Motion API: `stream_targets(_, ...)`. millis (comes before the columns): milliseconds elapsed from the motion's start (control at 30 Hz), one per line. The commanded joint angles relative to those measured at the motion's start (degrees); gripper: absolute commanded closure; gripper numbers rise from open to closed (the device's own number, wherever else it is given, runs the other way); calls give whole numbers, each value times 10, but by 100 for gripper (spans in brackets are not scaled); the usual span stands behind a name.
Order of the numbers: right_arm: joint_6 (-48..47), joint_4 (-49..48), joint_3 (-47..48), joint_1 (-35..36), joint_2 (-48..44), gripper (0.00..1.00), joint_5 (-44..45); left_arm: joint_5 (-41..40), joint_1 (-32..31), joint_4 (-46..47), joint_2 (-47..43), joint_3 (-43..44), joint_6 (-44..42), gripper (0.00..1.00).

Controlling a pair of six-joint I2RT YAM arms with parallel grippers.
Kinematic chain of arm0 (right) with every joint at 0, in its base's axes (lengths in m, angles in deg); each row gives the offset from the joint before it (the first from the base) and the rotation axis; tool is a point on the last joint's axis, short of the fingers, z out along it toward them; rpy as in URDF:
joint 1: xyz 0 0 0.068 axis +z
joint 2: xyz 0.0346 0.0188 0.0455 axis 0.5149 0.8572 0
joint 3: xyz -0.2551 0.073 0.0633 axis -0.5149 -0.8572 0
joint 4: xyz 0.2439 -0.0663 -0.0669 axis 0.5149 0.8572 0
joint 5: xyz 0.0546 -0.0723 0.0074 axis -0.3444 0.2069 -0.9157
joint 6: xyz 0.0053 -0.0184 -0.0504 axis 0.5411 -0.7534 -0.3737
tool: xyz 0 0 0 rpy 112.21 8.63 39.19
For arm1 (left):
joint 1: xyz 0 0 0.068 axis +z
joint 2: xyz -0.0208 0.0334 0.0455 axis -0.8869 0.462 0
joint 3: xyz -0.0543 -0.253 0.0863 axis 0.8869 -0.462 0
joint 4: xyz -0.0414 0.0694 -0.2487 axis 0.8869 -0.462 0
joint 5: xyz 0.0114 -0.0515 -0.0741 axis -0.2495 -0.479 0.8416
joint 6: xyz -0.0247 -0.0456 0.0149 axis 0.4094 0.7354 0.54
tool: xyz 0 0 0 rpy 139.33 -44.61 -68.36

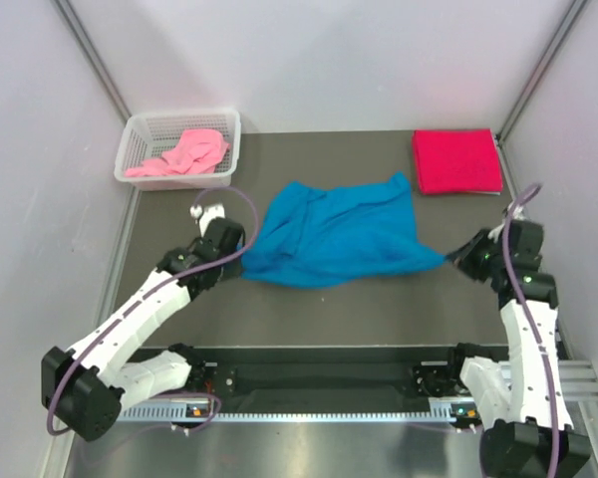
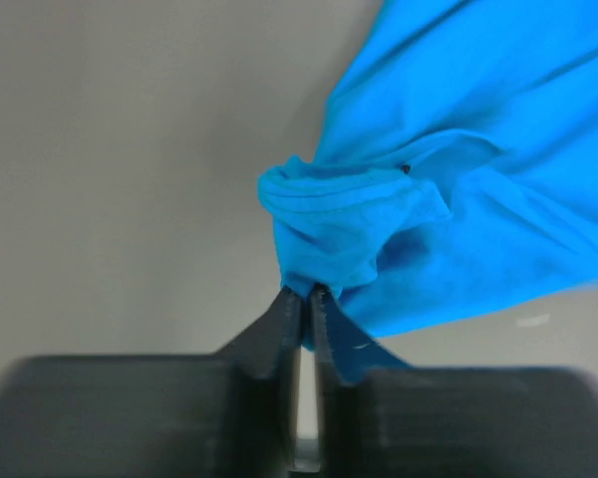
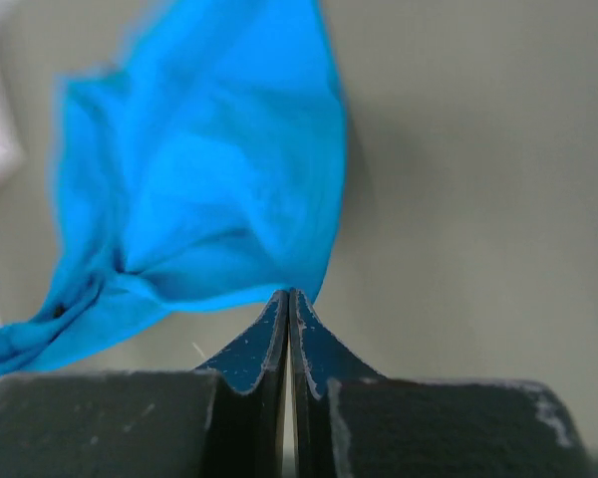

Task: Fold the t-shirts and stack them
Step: Flatten the tshirt out

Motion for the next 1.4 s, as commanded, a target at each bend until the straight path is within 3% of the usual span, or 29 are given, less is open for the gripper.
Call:
stream_targets(0, -5, 39, -89, -3, -46, 100, -19, -20, 5, 14, -33, -86, 67, 86)
stream_targets(67, 2, 37, -157, -3, -70, 100, -39, 12, 12, 17, -26, -105, 62, 69)
stream_targets(167, 4, 48, -171, -3, -89, 100, -45, 25, 12, -1, 14, -54, 8, 60)
stream_targets(333, -9, 51, -165, -3, -99, 100, -38, 39, 6, -62, 132, 68, -99, 61)
stream_targets(500, 4, 23, -173, -3, -101, 100, -57, 159, -6, 46, 168, 71, -152, 60)
stream_targets(700, 12, -2, -178, -3, -104, 100, -61, 191, -7, 112, 265, 85, -201, 50)
stream_targets(833, 14, -21, -189, -3, -105, 100, -60, 232, -10, 138, 343, 126, -216, 48)
stream_targets(1033, 14, -38, -194, -3, -90, 100, -68, 219, -12, 153, 413, 174, -225, 47)
stream_targets(1100, 15, -41, -194, -3, -89, 100, -69, 212, -12, 151, 430, 185, -228, 49)
stream_targets(1233, 15, -43, -191, -3, -85, 100, -68, 203, -12, 132, 452, 204, -230, 64)
stream_targets(1367, 17, -47, -187, -3, -81, 100, -68, 176, -12, 111, 451, 218, -235, 61)
